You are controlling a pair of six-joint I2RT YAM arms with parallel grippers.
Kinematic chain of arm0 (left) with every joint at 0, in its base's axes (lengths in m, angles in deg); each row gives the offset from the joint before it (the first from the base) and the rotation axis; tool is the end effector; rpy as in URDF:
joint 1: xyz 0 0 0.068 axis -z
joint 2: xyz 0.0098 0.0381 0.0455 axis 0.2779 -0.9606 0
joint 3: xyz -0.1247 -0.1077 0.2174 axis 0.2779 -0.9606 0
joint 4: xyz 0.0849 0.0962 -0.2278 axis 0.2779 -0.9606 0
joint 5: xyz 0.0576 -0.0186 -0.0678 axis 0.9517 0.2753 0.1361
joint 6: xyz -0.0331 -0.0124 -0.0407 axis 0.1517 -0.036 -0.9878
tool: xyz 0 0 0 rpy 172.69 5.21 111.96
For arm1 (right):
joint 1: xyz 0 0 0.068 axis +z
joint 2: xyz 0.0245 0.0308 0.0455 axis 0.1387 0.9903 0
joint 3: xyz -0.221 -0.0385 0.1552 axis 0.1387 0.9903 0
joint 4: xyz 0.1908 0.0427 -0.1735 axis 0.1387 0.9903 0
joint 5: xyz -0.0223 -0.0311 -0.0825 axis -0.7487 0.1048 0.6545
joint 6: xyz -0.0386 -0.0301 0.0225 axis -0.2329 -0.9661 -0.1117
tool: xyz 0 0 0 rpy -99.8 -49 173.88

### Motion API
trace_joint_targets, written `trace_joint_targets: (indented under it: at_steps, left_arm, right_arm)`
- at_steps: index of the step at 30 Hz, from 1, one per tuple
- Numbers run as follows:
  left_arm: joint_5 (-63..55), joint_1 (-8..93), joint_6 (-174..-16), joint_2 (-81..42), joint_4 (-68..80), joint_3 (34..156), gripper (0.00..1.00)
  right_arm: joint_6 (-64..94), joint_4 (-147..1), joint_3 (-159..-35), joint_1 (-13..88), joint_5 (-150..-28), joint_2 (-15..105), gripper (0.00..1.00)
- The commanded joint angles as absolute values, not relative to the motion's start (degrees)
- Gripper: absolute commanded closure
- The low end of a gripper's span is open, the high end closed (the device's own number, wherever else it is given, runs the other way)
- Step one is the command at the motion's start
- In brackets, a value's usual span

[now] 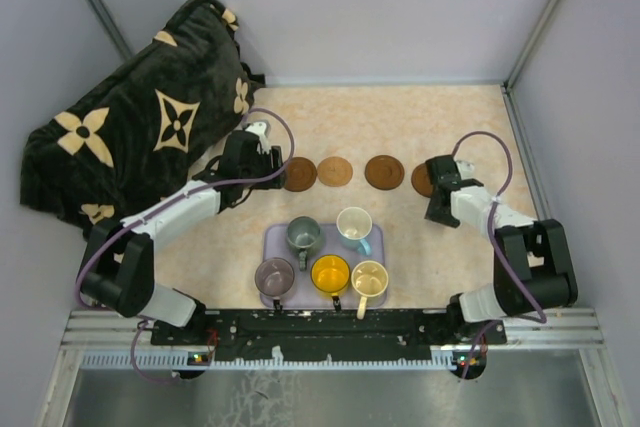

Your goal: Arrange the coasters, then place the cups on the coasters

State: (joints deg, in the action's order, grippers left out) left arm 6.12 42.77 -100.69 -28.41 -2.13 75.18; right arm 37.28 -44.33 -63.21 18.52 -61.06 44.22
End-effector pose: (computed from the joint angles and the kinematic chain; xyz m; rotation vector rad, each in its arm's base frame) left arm 0.2855 -0.1419 0.2321 0.1697 2.2469 -0.3826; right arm 0.2439 0.0328 0.1700 0.5184 2.5935 -0.2711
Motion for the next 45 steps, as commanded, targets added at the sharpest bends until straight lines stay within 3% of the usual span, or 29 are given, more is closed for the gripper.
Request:
trace_joint_targets:
  at_steps: [1,32,40,45]
  left_arm:
    - [6.95,42.88,-101.10,-27.87,-1.12,74.16,0.37]
    - [9.27,42.88,-100.59,-29.19,-2.02,74.48,0.37]
    - [8.24,42.91,-100.49,-29.39,-0.55,74.46,0.37]
    - [6.01,42.97,-100.47,-30.92,2.12,75.53,0.37]
  right_arm:
    - [35.84,-48.25,-64.96,17.64,-61.99,47.40,0.64]
    - [35.02,-55.41,-71.07,13.83,-64.27,62.75,0.64]
    - [35.76,-52.66,-69.36,13.86,-65.10,59.30,0.65]
    - [36.51,-49.46,-66.20,13.85,-65.06,51.15,0.65]
